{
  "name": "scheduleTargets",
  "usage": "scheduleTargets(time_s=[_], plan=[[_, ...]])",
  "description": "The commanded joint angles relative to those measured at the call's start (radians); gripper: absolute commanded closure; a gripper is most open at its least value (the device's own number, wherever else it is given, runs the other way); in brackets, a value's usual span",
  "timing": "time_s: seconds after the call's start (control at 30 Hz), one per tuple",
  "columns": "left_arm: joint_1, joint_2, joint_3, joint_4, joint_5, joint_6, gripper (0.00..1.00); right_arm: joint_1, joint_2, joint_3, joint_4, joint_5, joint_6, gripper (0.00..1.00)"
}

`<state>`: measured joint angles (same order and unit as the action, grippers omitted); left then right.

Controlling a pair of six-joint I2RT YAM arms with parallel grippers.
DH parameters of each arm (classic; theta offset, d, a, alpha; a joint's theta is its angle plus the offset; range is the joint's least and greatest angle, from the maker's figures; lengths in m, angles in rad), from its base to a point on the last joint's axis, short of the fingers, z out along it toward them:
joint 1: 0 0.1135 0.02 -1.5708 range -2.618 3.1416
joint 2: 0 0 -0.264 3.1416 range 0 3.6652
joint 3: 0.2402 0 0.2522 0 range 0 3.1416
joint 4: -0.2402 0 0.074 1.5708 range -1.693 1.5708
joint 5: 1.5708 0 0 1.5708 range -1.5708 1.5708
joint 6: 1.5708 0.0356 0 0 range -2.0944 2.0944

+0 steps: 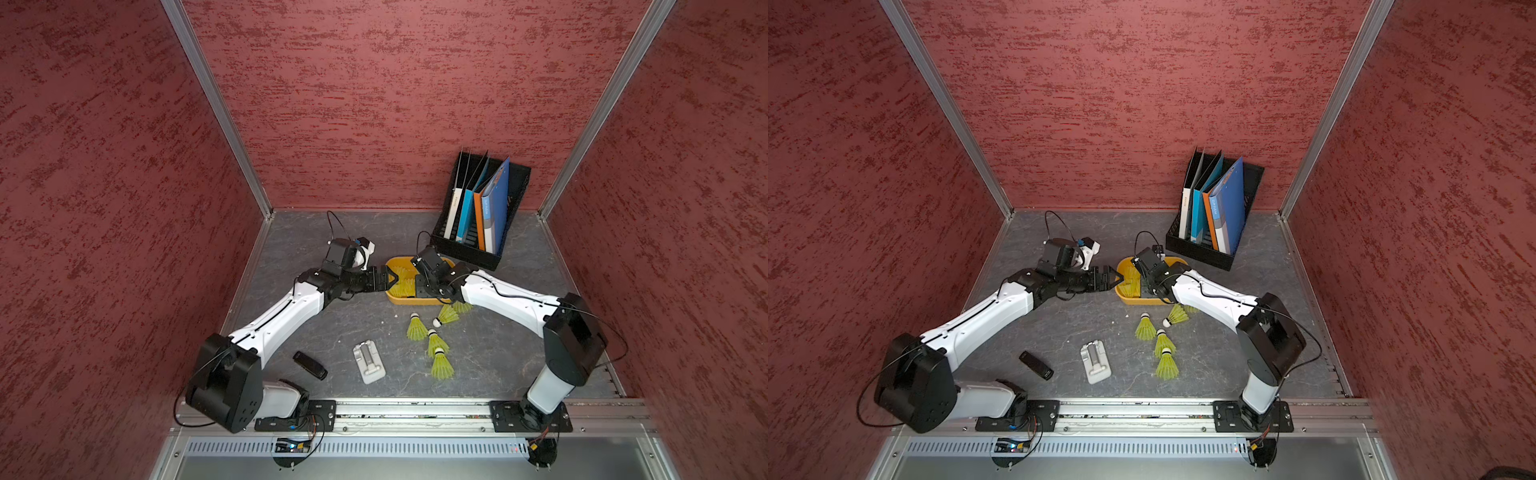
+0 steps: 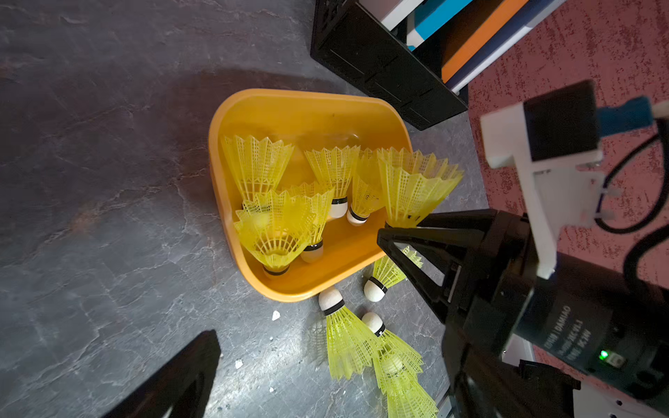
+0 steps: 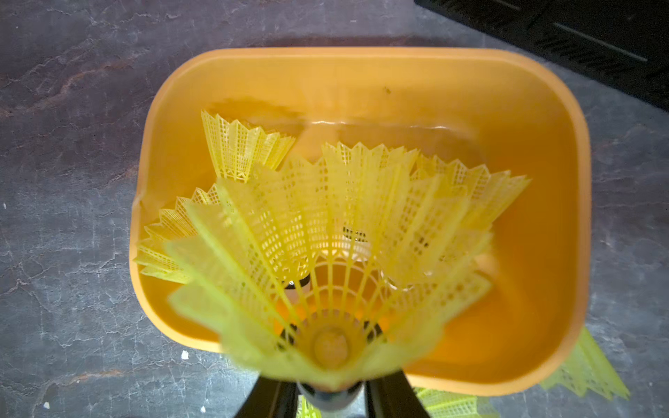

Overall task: Put the shuttlecocks into the storage box
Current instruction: Place the shuttlecock in the storage box.

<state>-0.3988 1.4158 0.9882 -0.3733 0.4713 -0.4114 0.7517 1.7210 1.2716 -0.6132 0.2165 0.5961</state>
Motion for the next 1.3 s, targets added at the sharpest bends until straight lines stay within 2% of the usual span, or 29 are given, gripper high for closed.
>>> scheduleTargets(time_s=[0.0,0.3,0.97,1.27], plan=[[0.034,0.088,0.061,0.017,0.115,0.022,0.0,0.014,0.022,0.044,0.023,-0.006,-0.01,0.79],[0.058,0.203,0.16,-0.018,0.136,0.063,0.0,0.018,0.042,0.044,0.011,-0.001,0.001,0.79],[0.044,0.264,0.237,-0.068,0.125,0.1,0.0,0.02,0.095,0.049,0.016,-0.023,-0.001,0.78],[0.033,0.267,0.245,-0.069,0.122,0.1,0.0,0.02,0.097,0.048,0.0,-0.022,-0.004,0.69]])
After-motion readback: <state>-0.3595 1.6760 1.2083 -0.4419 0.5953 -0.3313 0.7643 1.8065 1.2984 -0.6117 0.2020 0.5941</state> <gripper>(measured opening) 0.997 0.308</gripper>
